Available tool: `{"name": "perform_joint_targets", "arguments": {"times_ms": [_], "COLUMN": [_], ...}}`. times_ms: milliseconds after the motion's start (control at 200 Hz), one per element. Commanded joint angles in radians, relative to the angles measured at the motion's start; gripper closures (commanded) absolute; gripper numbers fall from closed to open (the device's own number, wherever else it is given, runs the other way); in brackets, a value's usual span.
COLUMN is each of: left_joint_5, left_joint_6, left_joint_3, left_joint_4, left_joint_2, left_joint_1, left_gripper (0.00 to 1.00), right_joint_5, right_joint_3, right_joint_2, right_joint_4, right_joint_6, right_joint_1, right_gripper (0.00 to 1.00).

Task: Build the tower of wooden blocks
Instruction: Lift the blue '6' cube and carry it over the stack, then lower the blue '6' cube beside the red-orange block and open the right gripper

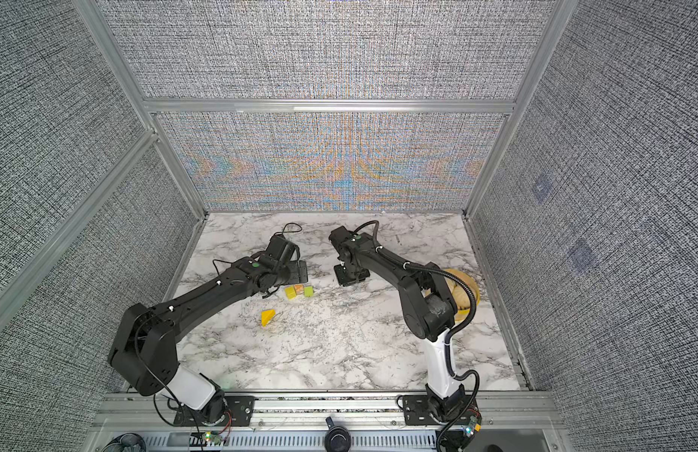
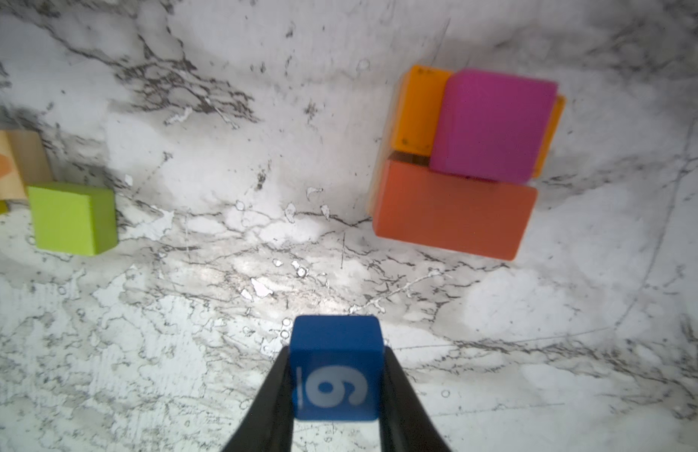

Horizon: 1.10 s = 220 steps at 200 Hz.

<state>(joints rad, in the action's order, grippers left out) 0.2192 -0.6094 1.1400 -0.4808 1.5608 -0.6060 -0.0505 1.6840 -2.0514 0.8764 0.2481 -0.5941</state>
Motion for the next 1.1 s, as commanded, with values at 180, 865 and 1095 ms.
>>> {"name": "perform_joint_targets", "arguments": {"times_ms": [180,865,1095], "left_joint_5": [0.049,0.02,0.014], "left_joint_6": [0.03,0.042,0.043], "left_joint_3": [0.056,0.105,0.128], "left_joint_4": [-0.005,0.034,0.031], "left_joint_2": [0.029,0.103,0.131], "left_joint_1": [0.007,0.023,0.031], "left_gripper": [0.02,0.01,0.02], "right_joint_5": [0.009,0.023,0.032], "right_joint_3": [0.074,0.165,0.236], "right_joint_2": [-0.014,-0.111,-0.164], "right_joint_4": [0.089,0.131,0.153], "right_joint_6": [-0.007,-0.01,-0.015], "right_joint_1": [0.049,0.096,0.111], "right_gripper": [0.69,0.69,0.69]}}
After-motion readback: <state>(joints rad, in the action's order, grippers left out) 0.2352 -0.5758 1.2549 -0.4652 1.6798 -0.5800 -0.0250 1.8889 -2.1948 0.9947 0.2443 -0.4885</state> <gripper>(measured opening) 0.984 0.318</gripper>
